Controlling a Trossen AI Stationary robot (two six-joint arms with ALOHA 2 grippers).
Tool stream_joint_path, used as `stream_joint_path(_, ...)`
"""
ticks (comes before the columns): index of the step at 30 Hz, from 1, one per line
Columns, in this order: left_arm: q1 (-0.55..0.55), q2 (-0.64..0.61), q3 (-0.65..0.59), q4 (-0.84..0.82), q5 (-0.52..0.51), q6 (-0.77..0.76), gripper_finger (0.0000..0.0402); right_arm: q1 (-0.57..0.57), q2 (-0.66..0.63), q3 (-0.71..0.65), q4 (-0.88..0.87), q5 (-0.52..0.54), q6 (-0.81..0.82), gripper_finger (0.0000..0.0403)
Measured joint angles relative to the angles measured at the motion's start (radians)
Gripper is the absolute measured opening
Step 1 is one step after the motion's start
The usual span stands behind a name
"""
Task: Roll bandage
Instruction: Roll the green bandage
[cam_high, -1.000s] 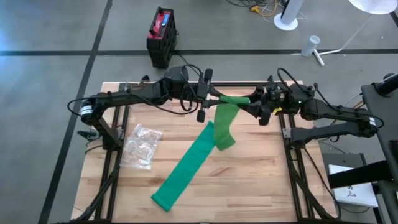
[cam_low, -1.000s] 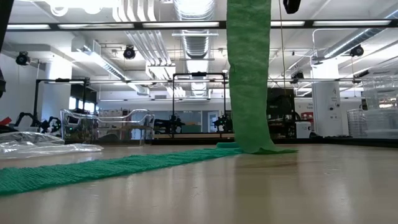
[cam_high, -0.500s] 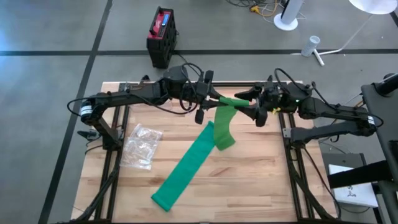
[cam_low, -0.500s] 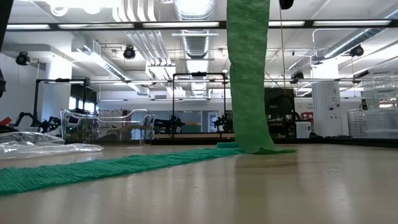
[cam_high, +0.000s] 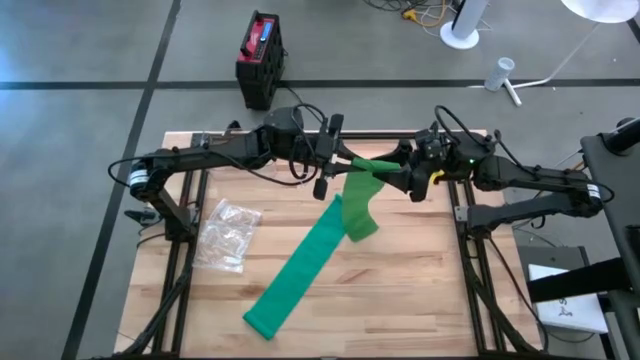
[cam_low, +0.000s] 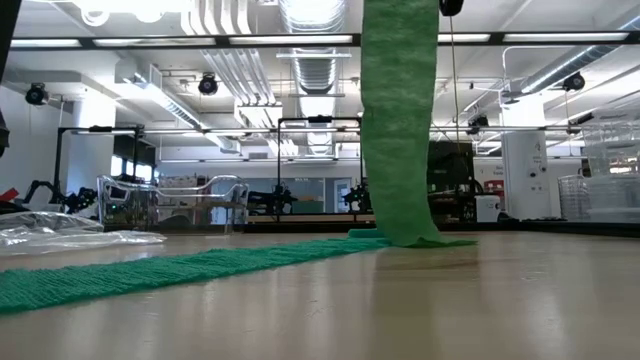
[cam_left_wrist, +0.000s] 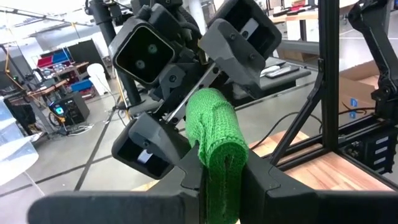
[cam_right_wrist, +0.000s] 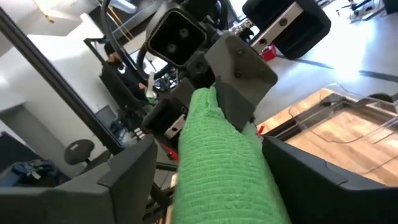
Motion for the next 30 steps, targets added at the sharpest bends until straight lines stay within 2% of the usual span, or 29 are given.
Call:
stream_joint_path(4, 0.001, 0.000, -0.001, 0.000, -0.004, 0.014, 0.0042, 0.000, -0.001, 0.000, -0.002, -0.002, 0.033, 0.0249)
stream_joint_path(10, -0.001, 0.000, -0.001, -0.008, -0.066, 0.068, 0.0043, -0.001, -0.001, 0.000, -0.007, 0.010, 0.050, 0.0215)
stream_joint_path(19, 0.000, 0.000, -0.001, -0.009, -0.072, 0.116, 0.0051, -0.001, -0.001, 0.000, -0.010, 0.024, -0.012, 0.0190)
stream_joint_path(24, 0.002, 0.000, -0.001, -0.018, -0.083, 0.060, 0.0096, 0.000, -0.001, 0.000, -0.012, 0.067, -0.117, 0.0151)
stream_joint_path(30, 0.004, 0.002, 0.004, -0.035, -0.089, -0.098, 0.0203, 0.001, -0.001, 0.000, 0.002, 0.098, -0.308, 0.0081)
